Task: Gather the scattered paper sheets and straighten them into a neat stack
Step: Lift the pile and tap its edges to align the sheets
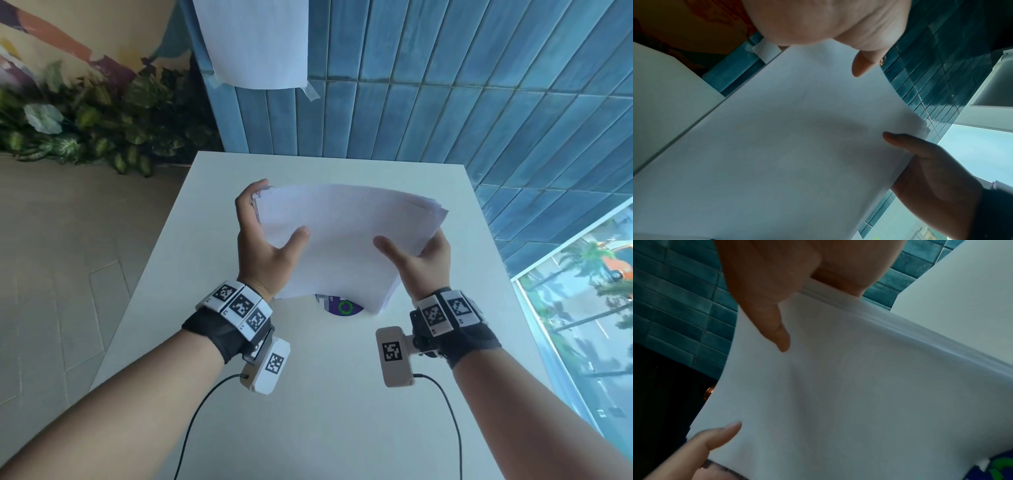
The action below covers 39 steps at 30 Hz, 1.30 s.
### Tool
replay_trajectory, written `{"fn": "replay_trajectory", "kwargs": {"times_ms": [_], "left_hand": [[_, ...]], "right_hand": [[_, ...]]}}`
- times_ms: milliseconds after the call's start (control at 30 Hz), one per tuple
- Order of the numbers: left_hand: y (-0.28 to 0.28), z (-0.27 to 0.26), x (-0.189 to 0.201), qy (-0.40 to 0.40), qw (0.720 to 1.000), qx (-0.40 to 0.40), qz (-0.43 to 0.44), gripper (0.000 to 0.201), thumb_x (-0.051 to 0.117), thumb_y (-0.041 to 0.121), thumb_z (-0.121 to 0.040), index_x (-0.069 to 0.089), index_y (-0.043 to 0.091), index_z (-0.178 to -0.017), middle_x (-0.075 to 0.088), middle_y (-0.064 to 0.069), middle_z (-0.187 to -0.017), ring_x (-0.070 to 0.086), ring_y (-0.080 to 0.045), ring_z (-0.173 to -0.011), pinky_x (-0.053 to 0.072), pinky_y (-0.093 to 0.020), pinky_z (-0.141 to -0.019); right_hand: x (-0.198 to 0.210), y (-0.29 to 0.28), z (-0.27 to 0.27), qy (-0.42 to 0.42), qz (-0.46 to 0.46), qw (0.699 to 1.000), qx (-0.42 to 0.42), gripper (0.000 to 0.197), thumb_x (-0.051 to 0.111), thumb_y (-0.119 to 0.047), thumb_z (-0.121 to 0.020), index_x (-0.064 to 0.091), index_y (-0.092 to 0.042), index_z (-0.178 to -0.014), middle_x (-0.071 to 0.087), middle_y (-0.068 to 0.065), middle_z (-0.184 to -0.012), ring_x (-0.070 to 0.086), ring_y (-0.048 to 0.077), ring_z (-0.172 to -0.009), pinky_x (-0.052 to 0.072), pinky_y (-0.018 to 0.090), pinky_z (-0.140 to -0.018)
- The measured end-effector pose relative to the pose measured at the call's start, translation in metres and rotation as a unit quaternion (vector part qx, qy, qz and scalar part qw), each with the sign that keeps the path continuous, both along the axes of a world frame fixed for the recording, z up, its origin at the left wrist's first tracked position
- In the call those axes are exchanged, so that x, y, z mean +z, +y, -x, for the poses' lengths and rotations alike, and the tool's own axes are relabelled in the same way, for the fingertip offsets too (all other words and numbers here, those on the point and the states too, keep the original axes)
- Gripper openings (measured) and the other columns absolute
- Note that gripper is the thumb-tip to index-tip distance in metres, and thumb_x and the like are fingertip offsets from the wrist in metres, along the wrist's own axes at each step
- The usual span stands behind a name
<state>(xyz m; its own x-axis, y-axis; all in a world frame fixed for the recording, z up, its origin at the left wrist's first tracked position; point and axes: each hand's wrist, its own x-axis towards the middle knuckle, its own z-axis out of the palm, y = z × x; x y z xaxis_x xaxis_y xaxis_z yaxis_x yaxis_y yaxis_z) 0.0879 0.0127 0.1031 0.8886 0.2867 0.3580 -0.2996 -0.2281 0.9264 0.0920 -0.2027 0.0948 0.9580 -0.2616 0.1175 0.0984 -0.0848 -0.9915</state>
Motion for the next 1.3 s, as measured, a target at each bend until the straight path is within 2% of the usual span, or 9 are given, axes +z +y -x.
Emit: {"fn": "replay_trajectory", "kwargs": {"times_ms": [100, 200, 300, 400, 533, 867, 1033, 1167, 1300], "left_hand": [[0.001, -0.002, 0.0, -0.005, 1.0, 0.008, -0.001, 0.07, 0.073, -0.004, -0.066, 0.039, 0.016, -0.125, 0.047, -0.006, -0.12, 0.052, -0.023, -0.115, 0.044, -0.043, -0.102], [-0.001, -0.003, 0.001, -0.009, 1.0, -0.004, 0.026, 0.074, 0.071, -0.005, -0.065, 0.035, 0.02, -0.124, 0.049, -0.014, -0.121, 0.056, -0.031, -0.111, 0.047, -0.048, -0.099], [0.001, -0.004, 0.002, 0.008, 0.999, -0.001, 0.038, 0.067, 0.072, -0.004, -0.065, 0.042, 0.025, -0.117, 0.056, -0.009, -0.114, 0.061, -0.025, -0.104, 0.052, -0.044, -0.093], [0.001, -0.003, 0.002, 0.031, 0.999, 0.003, 0.024, 0.051, 0.074, 0.006, -0.065, 0.05, 0.03, -0.104, 0.063, 0.004, -0.102, 0.064, -0.02, -0.098, 0.053, -0.039, -0.091], [0.002, -0.002, -0.005, 0.046, 0.998, 0.004, 0.043, 0.056, 0.076, 0.006, -0.063, 0.049, 0.027, -0.109, 0.064, 0.004, -0.105, 0.064, -0.015, -0.099, 0.053, -0.029, -0.087], [0.001, 0.006, -0.017, 0.09, 0.995, 0.013, 0.05, 0.052, 0.076, 0.011, -0.06, 0.048, 0.035, -0.097, 0.065, 0.006, -0.098, 0.066, -0.009, -0.087, 0.055, -0.026, -0.079], [0.0, 0.004, -0.023, 0.105, 0.994, 0.01, 0.031, 0.061, 0.078, 0.014, -0.06, 0.05, 0.025, -0.113, 0.064, 0.002, -0.107, 0.064, -0.012, -0.099, 0.053, -0.032, -0.088], [-0.003, 0.005, -0.024, 0.115, 0.993, 0.004, 0.027, 0.059, 0.077, 0.013, -0.061, 0.05, 0.038, -0.107, 0.063, 0.015, -0.104, 0.062, 0.001, -0.095, 0.052, -0.027, -0.086], [0.001, 0.005, -0.034, 0.148, 0.989, 0.015, 0.026, 0.06, 0.08, 0.018, -0.059, 0.057, 0.021, -0.114, 0.069, 0.006, -0.104, 0.067, -0.008, -0.096, 0.054, -0.032, -0.087]], "right_hand": [[0.003, -0.001, -0.002, -0.008, -0.02, 1.0, 0.005, 0.056, 0.085, -0.009, -0.061, 0.055, -0.016, -0.108, 0.068, 0.001, -0.102, 0.068, 0.013, -0.092, 0.057, 0.03, -0.077], [0.007, 0.0, -0.003, -0.009, -0.009, 1.0, 0.013, 0.046, 0.084, -0.015, -0.058, 0.061, -0.023, -0.098, 0.071, 0.0, -0.097, 0.069, 0.013, -0.088, 0.056, 0.031, -0.074], [0.008, -0.001, -0.003, 0.0, -0.013, 1.0, 0.022, 0.034, 0.081, -0.017, -0.058, 0.066, -0.021, -0.088, 0.072, -0.002, -0.088, 0.07, 0.01, -0.077, 0.054, 0.028, -0.066], [0.006, 0.001, -0.002, 0.002, -0.021, 0.999, 0.028, 0.043, 0.083, -0.015, -0.058, 0.063, -0.022, -0.096, 0.072, 0.0, -0.096, 0.07, 0.015, -0.087, 0.057, 0.032, -0.073], [0.001, 0.001, 0.001, 0.003, -0.033, 0.999, 0.026, 0.051, 0.083, -0.003, -0.063, 0.058, -0.014, -0.105, 0.07, 0.0, -0.097, 0.07, 0.011, -0.087, 0.058, 0.028, -0.075], [-0.006, 0.001, 0.005, 0.029, -0.065, 0.997, 0.016, 0.035, 0.083, -0.004, -0.065, 0.065, -0.017, -0.092, 0.073, -0.001, -0.089, 0.07, 0.012, -0.079, 0.055, 0.025, -0.066], [-0.007, 0.003, 0.004, 0.045, -0.06, 0.997, 0.023, 0.044, 0.086, -0.013, -0.058, 0.064, -0.018, -0.096, 0.073, 0.002, -0.096, 0.071, 0.016, -0.084, 0.058, 0.029, -0.07], [-0.009, 0.004, 0.002, 0.049, -0.015, 0.999, 0.011, 0.026, 0.081, -0.007, -0.067, 0.066, -0.02, -0.085, 0.073, -0.001, -0.085, 0.069, 0.014, -0.074, 0.055, 0.033, -0.068], [-0.01, 0.002, 0.004, 0.055, -0.018, 0.998, 0.017, 0.026, 0.079, -0.003, -0.07, 0.065, -0.02, -0.084, 0.072, -0.001, -0.084, 0.067, 0.012, -0.072, 0.055, 0.029, -0.067]]}}
